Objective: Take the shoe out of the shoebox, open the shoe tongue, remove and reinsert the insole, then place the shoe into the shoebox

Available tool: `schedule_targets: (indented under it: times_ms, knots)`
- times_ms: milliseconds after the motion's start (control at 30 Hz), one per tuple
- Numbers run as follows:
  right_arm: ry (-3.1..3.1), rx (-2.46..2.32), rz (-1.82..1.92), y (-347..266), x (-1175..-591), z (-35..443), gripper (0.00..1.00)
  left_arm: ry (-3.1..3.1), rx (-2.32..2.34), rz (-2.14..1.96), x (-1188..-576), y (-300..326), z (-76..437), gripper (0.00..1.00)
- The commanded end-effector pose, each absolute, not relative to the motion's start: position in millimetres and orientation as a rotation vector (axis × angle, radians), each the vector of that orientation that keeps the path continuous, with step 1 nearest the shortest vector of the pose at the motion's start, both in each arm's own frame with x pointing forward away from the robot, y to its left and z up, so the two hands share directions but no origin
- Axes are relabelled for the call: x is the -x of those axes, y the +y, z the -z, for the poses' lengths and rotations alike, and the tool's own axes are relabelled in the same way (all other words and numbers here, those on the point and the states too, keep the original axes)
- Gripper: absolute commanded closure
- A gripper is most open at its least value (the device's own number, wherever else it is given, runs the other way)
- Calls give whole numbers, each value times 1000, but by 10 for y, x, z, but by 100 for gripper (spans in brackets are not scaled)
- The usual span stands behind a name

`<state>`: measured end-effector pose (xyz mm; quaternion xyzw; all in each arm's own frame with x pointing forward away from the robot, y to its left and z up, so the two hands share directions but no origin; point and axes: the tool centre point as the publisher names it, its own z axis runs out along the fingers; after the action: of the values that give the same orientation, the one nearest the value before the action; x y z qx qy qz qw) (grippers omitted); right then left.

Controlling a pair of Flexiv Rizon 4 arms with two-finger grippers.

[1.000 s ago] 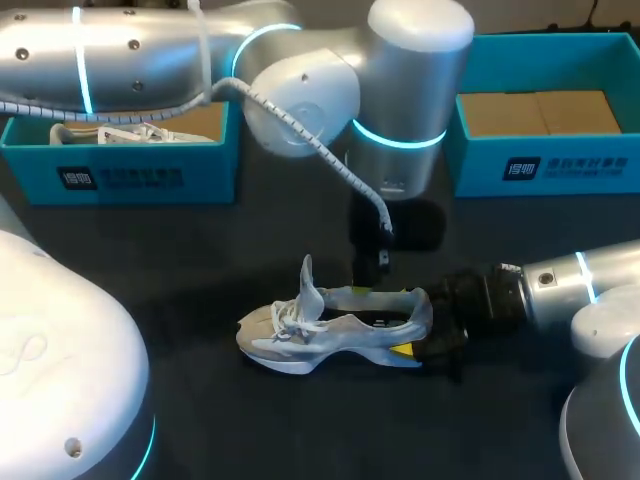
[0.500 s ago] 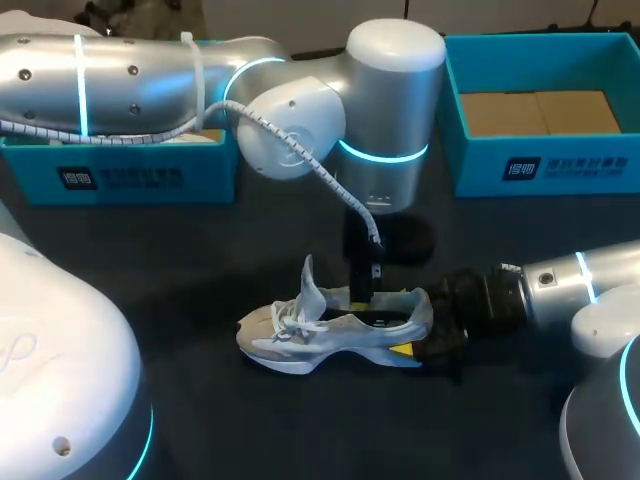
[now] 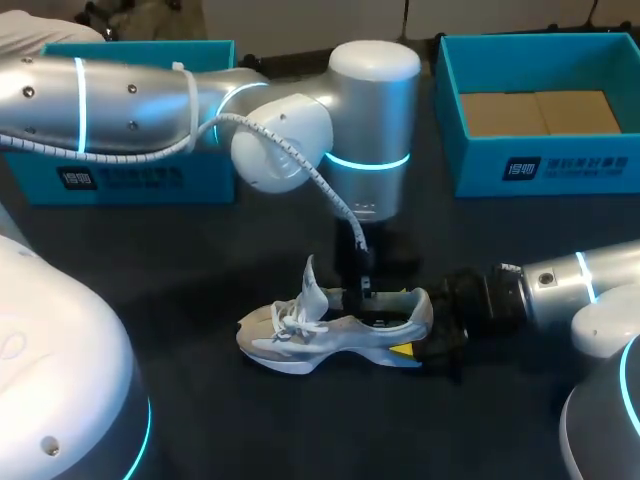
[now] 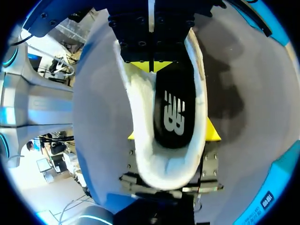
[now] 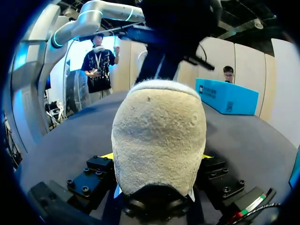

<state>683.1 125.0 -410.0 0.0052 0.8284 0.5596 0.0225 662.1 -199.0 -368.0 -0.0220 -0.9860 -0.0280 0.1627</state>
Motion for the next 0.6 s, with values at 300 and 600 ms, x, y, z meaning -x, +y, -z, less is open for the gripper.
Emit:
schedule_targets:
  times_ms: [300,600]
  knots:
    - [2572,-17,-1726,1269,-6839,4102,100,-2818,68,99,-6630,-2028,3694,100]
    - [2572,-17,-1726,1269,-6839,4102,100,-2823,72,16,-6554,-1951,3726,100]
